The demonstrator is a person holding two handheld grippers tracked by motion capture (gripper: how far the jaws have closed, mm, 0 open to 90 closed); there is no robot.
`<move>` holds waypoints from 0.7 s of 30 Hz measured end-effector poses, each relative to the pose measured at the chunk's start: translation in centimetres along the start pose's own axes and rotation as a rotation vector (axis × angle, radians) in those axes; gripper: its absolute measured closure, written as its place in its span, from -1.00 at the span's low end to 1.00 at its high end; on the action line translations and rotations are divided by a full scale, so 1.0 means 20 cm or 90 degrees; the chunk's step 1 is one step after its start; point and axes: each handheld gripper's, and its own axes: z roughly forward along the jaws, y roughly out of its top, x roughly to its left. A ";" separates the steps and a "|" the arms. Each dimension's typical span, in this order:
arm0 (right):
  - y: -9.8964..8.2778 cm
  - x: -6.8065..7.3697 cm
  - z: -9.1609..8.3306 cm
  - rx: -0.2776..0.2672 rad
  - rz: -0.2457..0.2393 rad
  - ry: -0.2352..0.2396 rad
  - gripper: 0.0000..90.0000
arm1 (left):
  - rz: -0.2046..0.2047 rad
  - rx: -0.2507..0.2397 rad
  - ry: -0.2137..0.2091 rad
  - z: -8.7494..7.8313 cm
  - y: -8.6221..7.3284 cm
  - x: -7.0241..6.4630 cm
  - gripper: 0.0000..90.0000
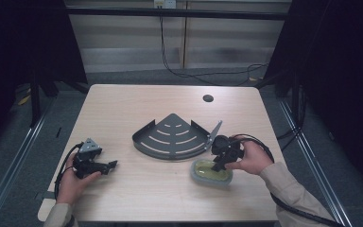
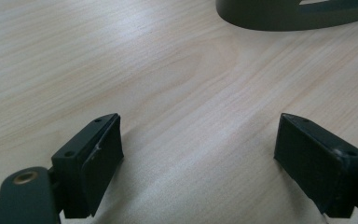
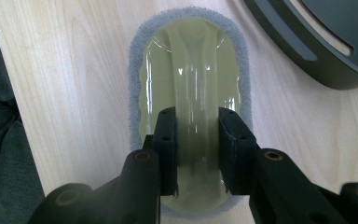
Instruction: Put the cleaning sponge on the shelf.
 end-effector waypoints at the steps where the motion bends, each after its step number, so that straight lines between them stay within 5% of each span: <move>1: 0.00 0.00 -0.01 0.001 0.007 0.001 0.58 | 0.000 0.000 0.000 0.00 0.00 0.00 -0.67; 21: 0.01 -0.07 -0.13 -0.015 0.086 -0.005 0.58 | 0.000 0.000 0.000 0.00 0.00 0.00 -0.67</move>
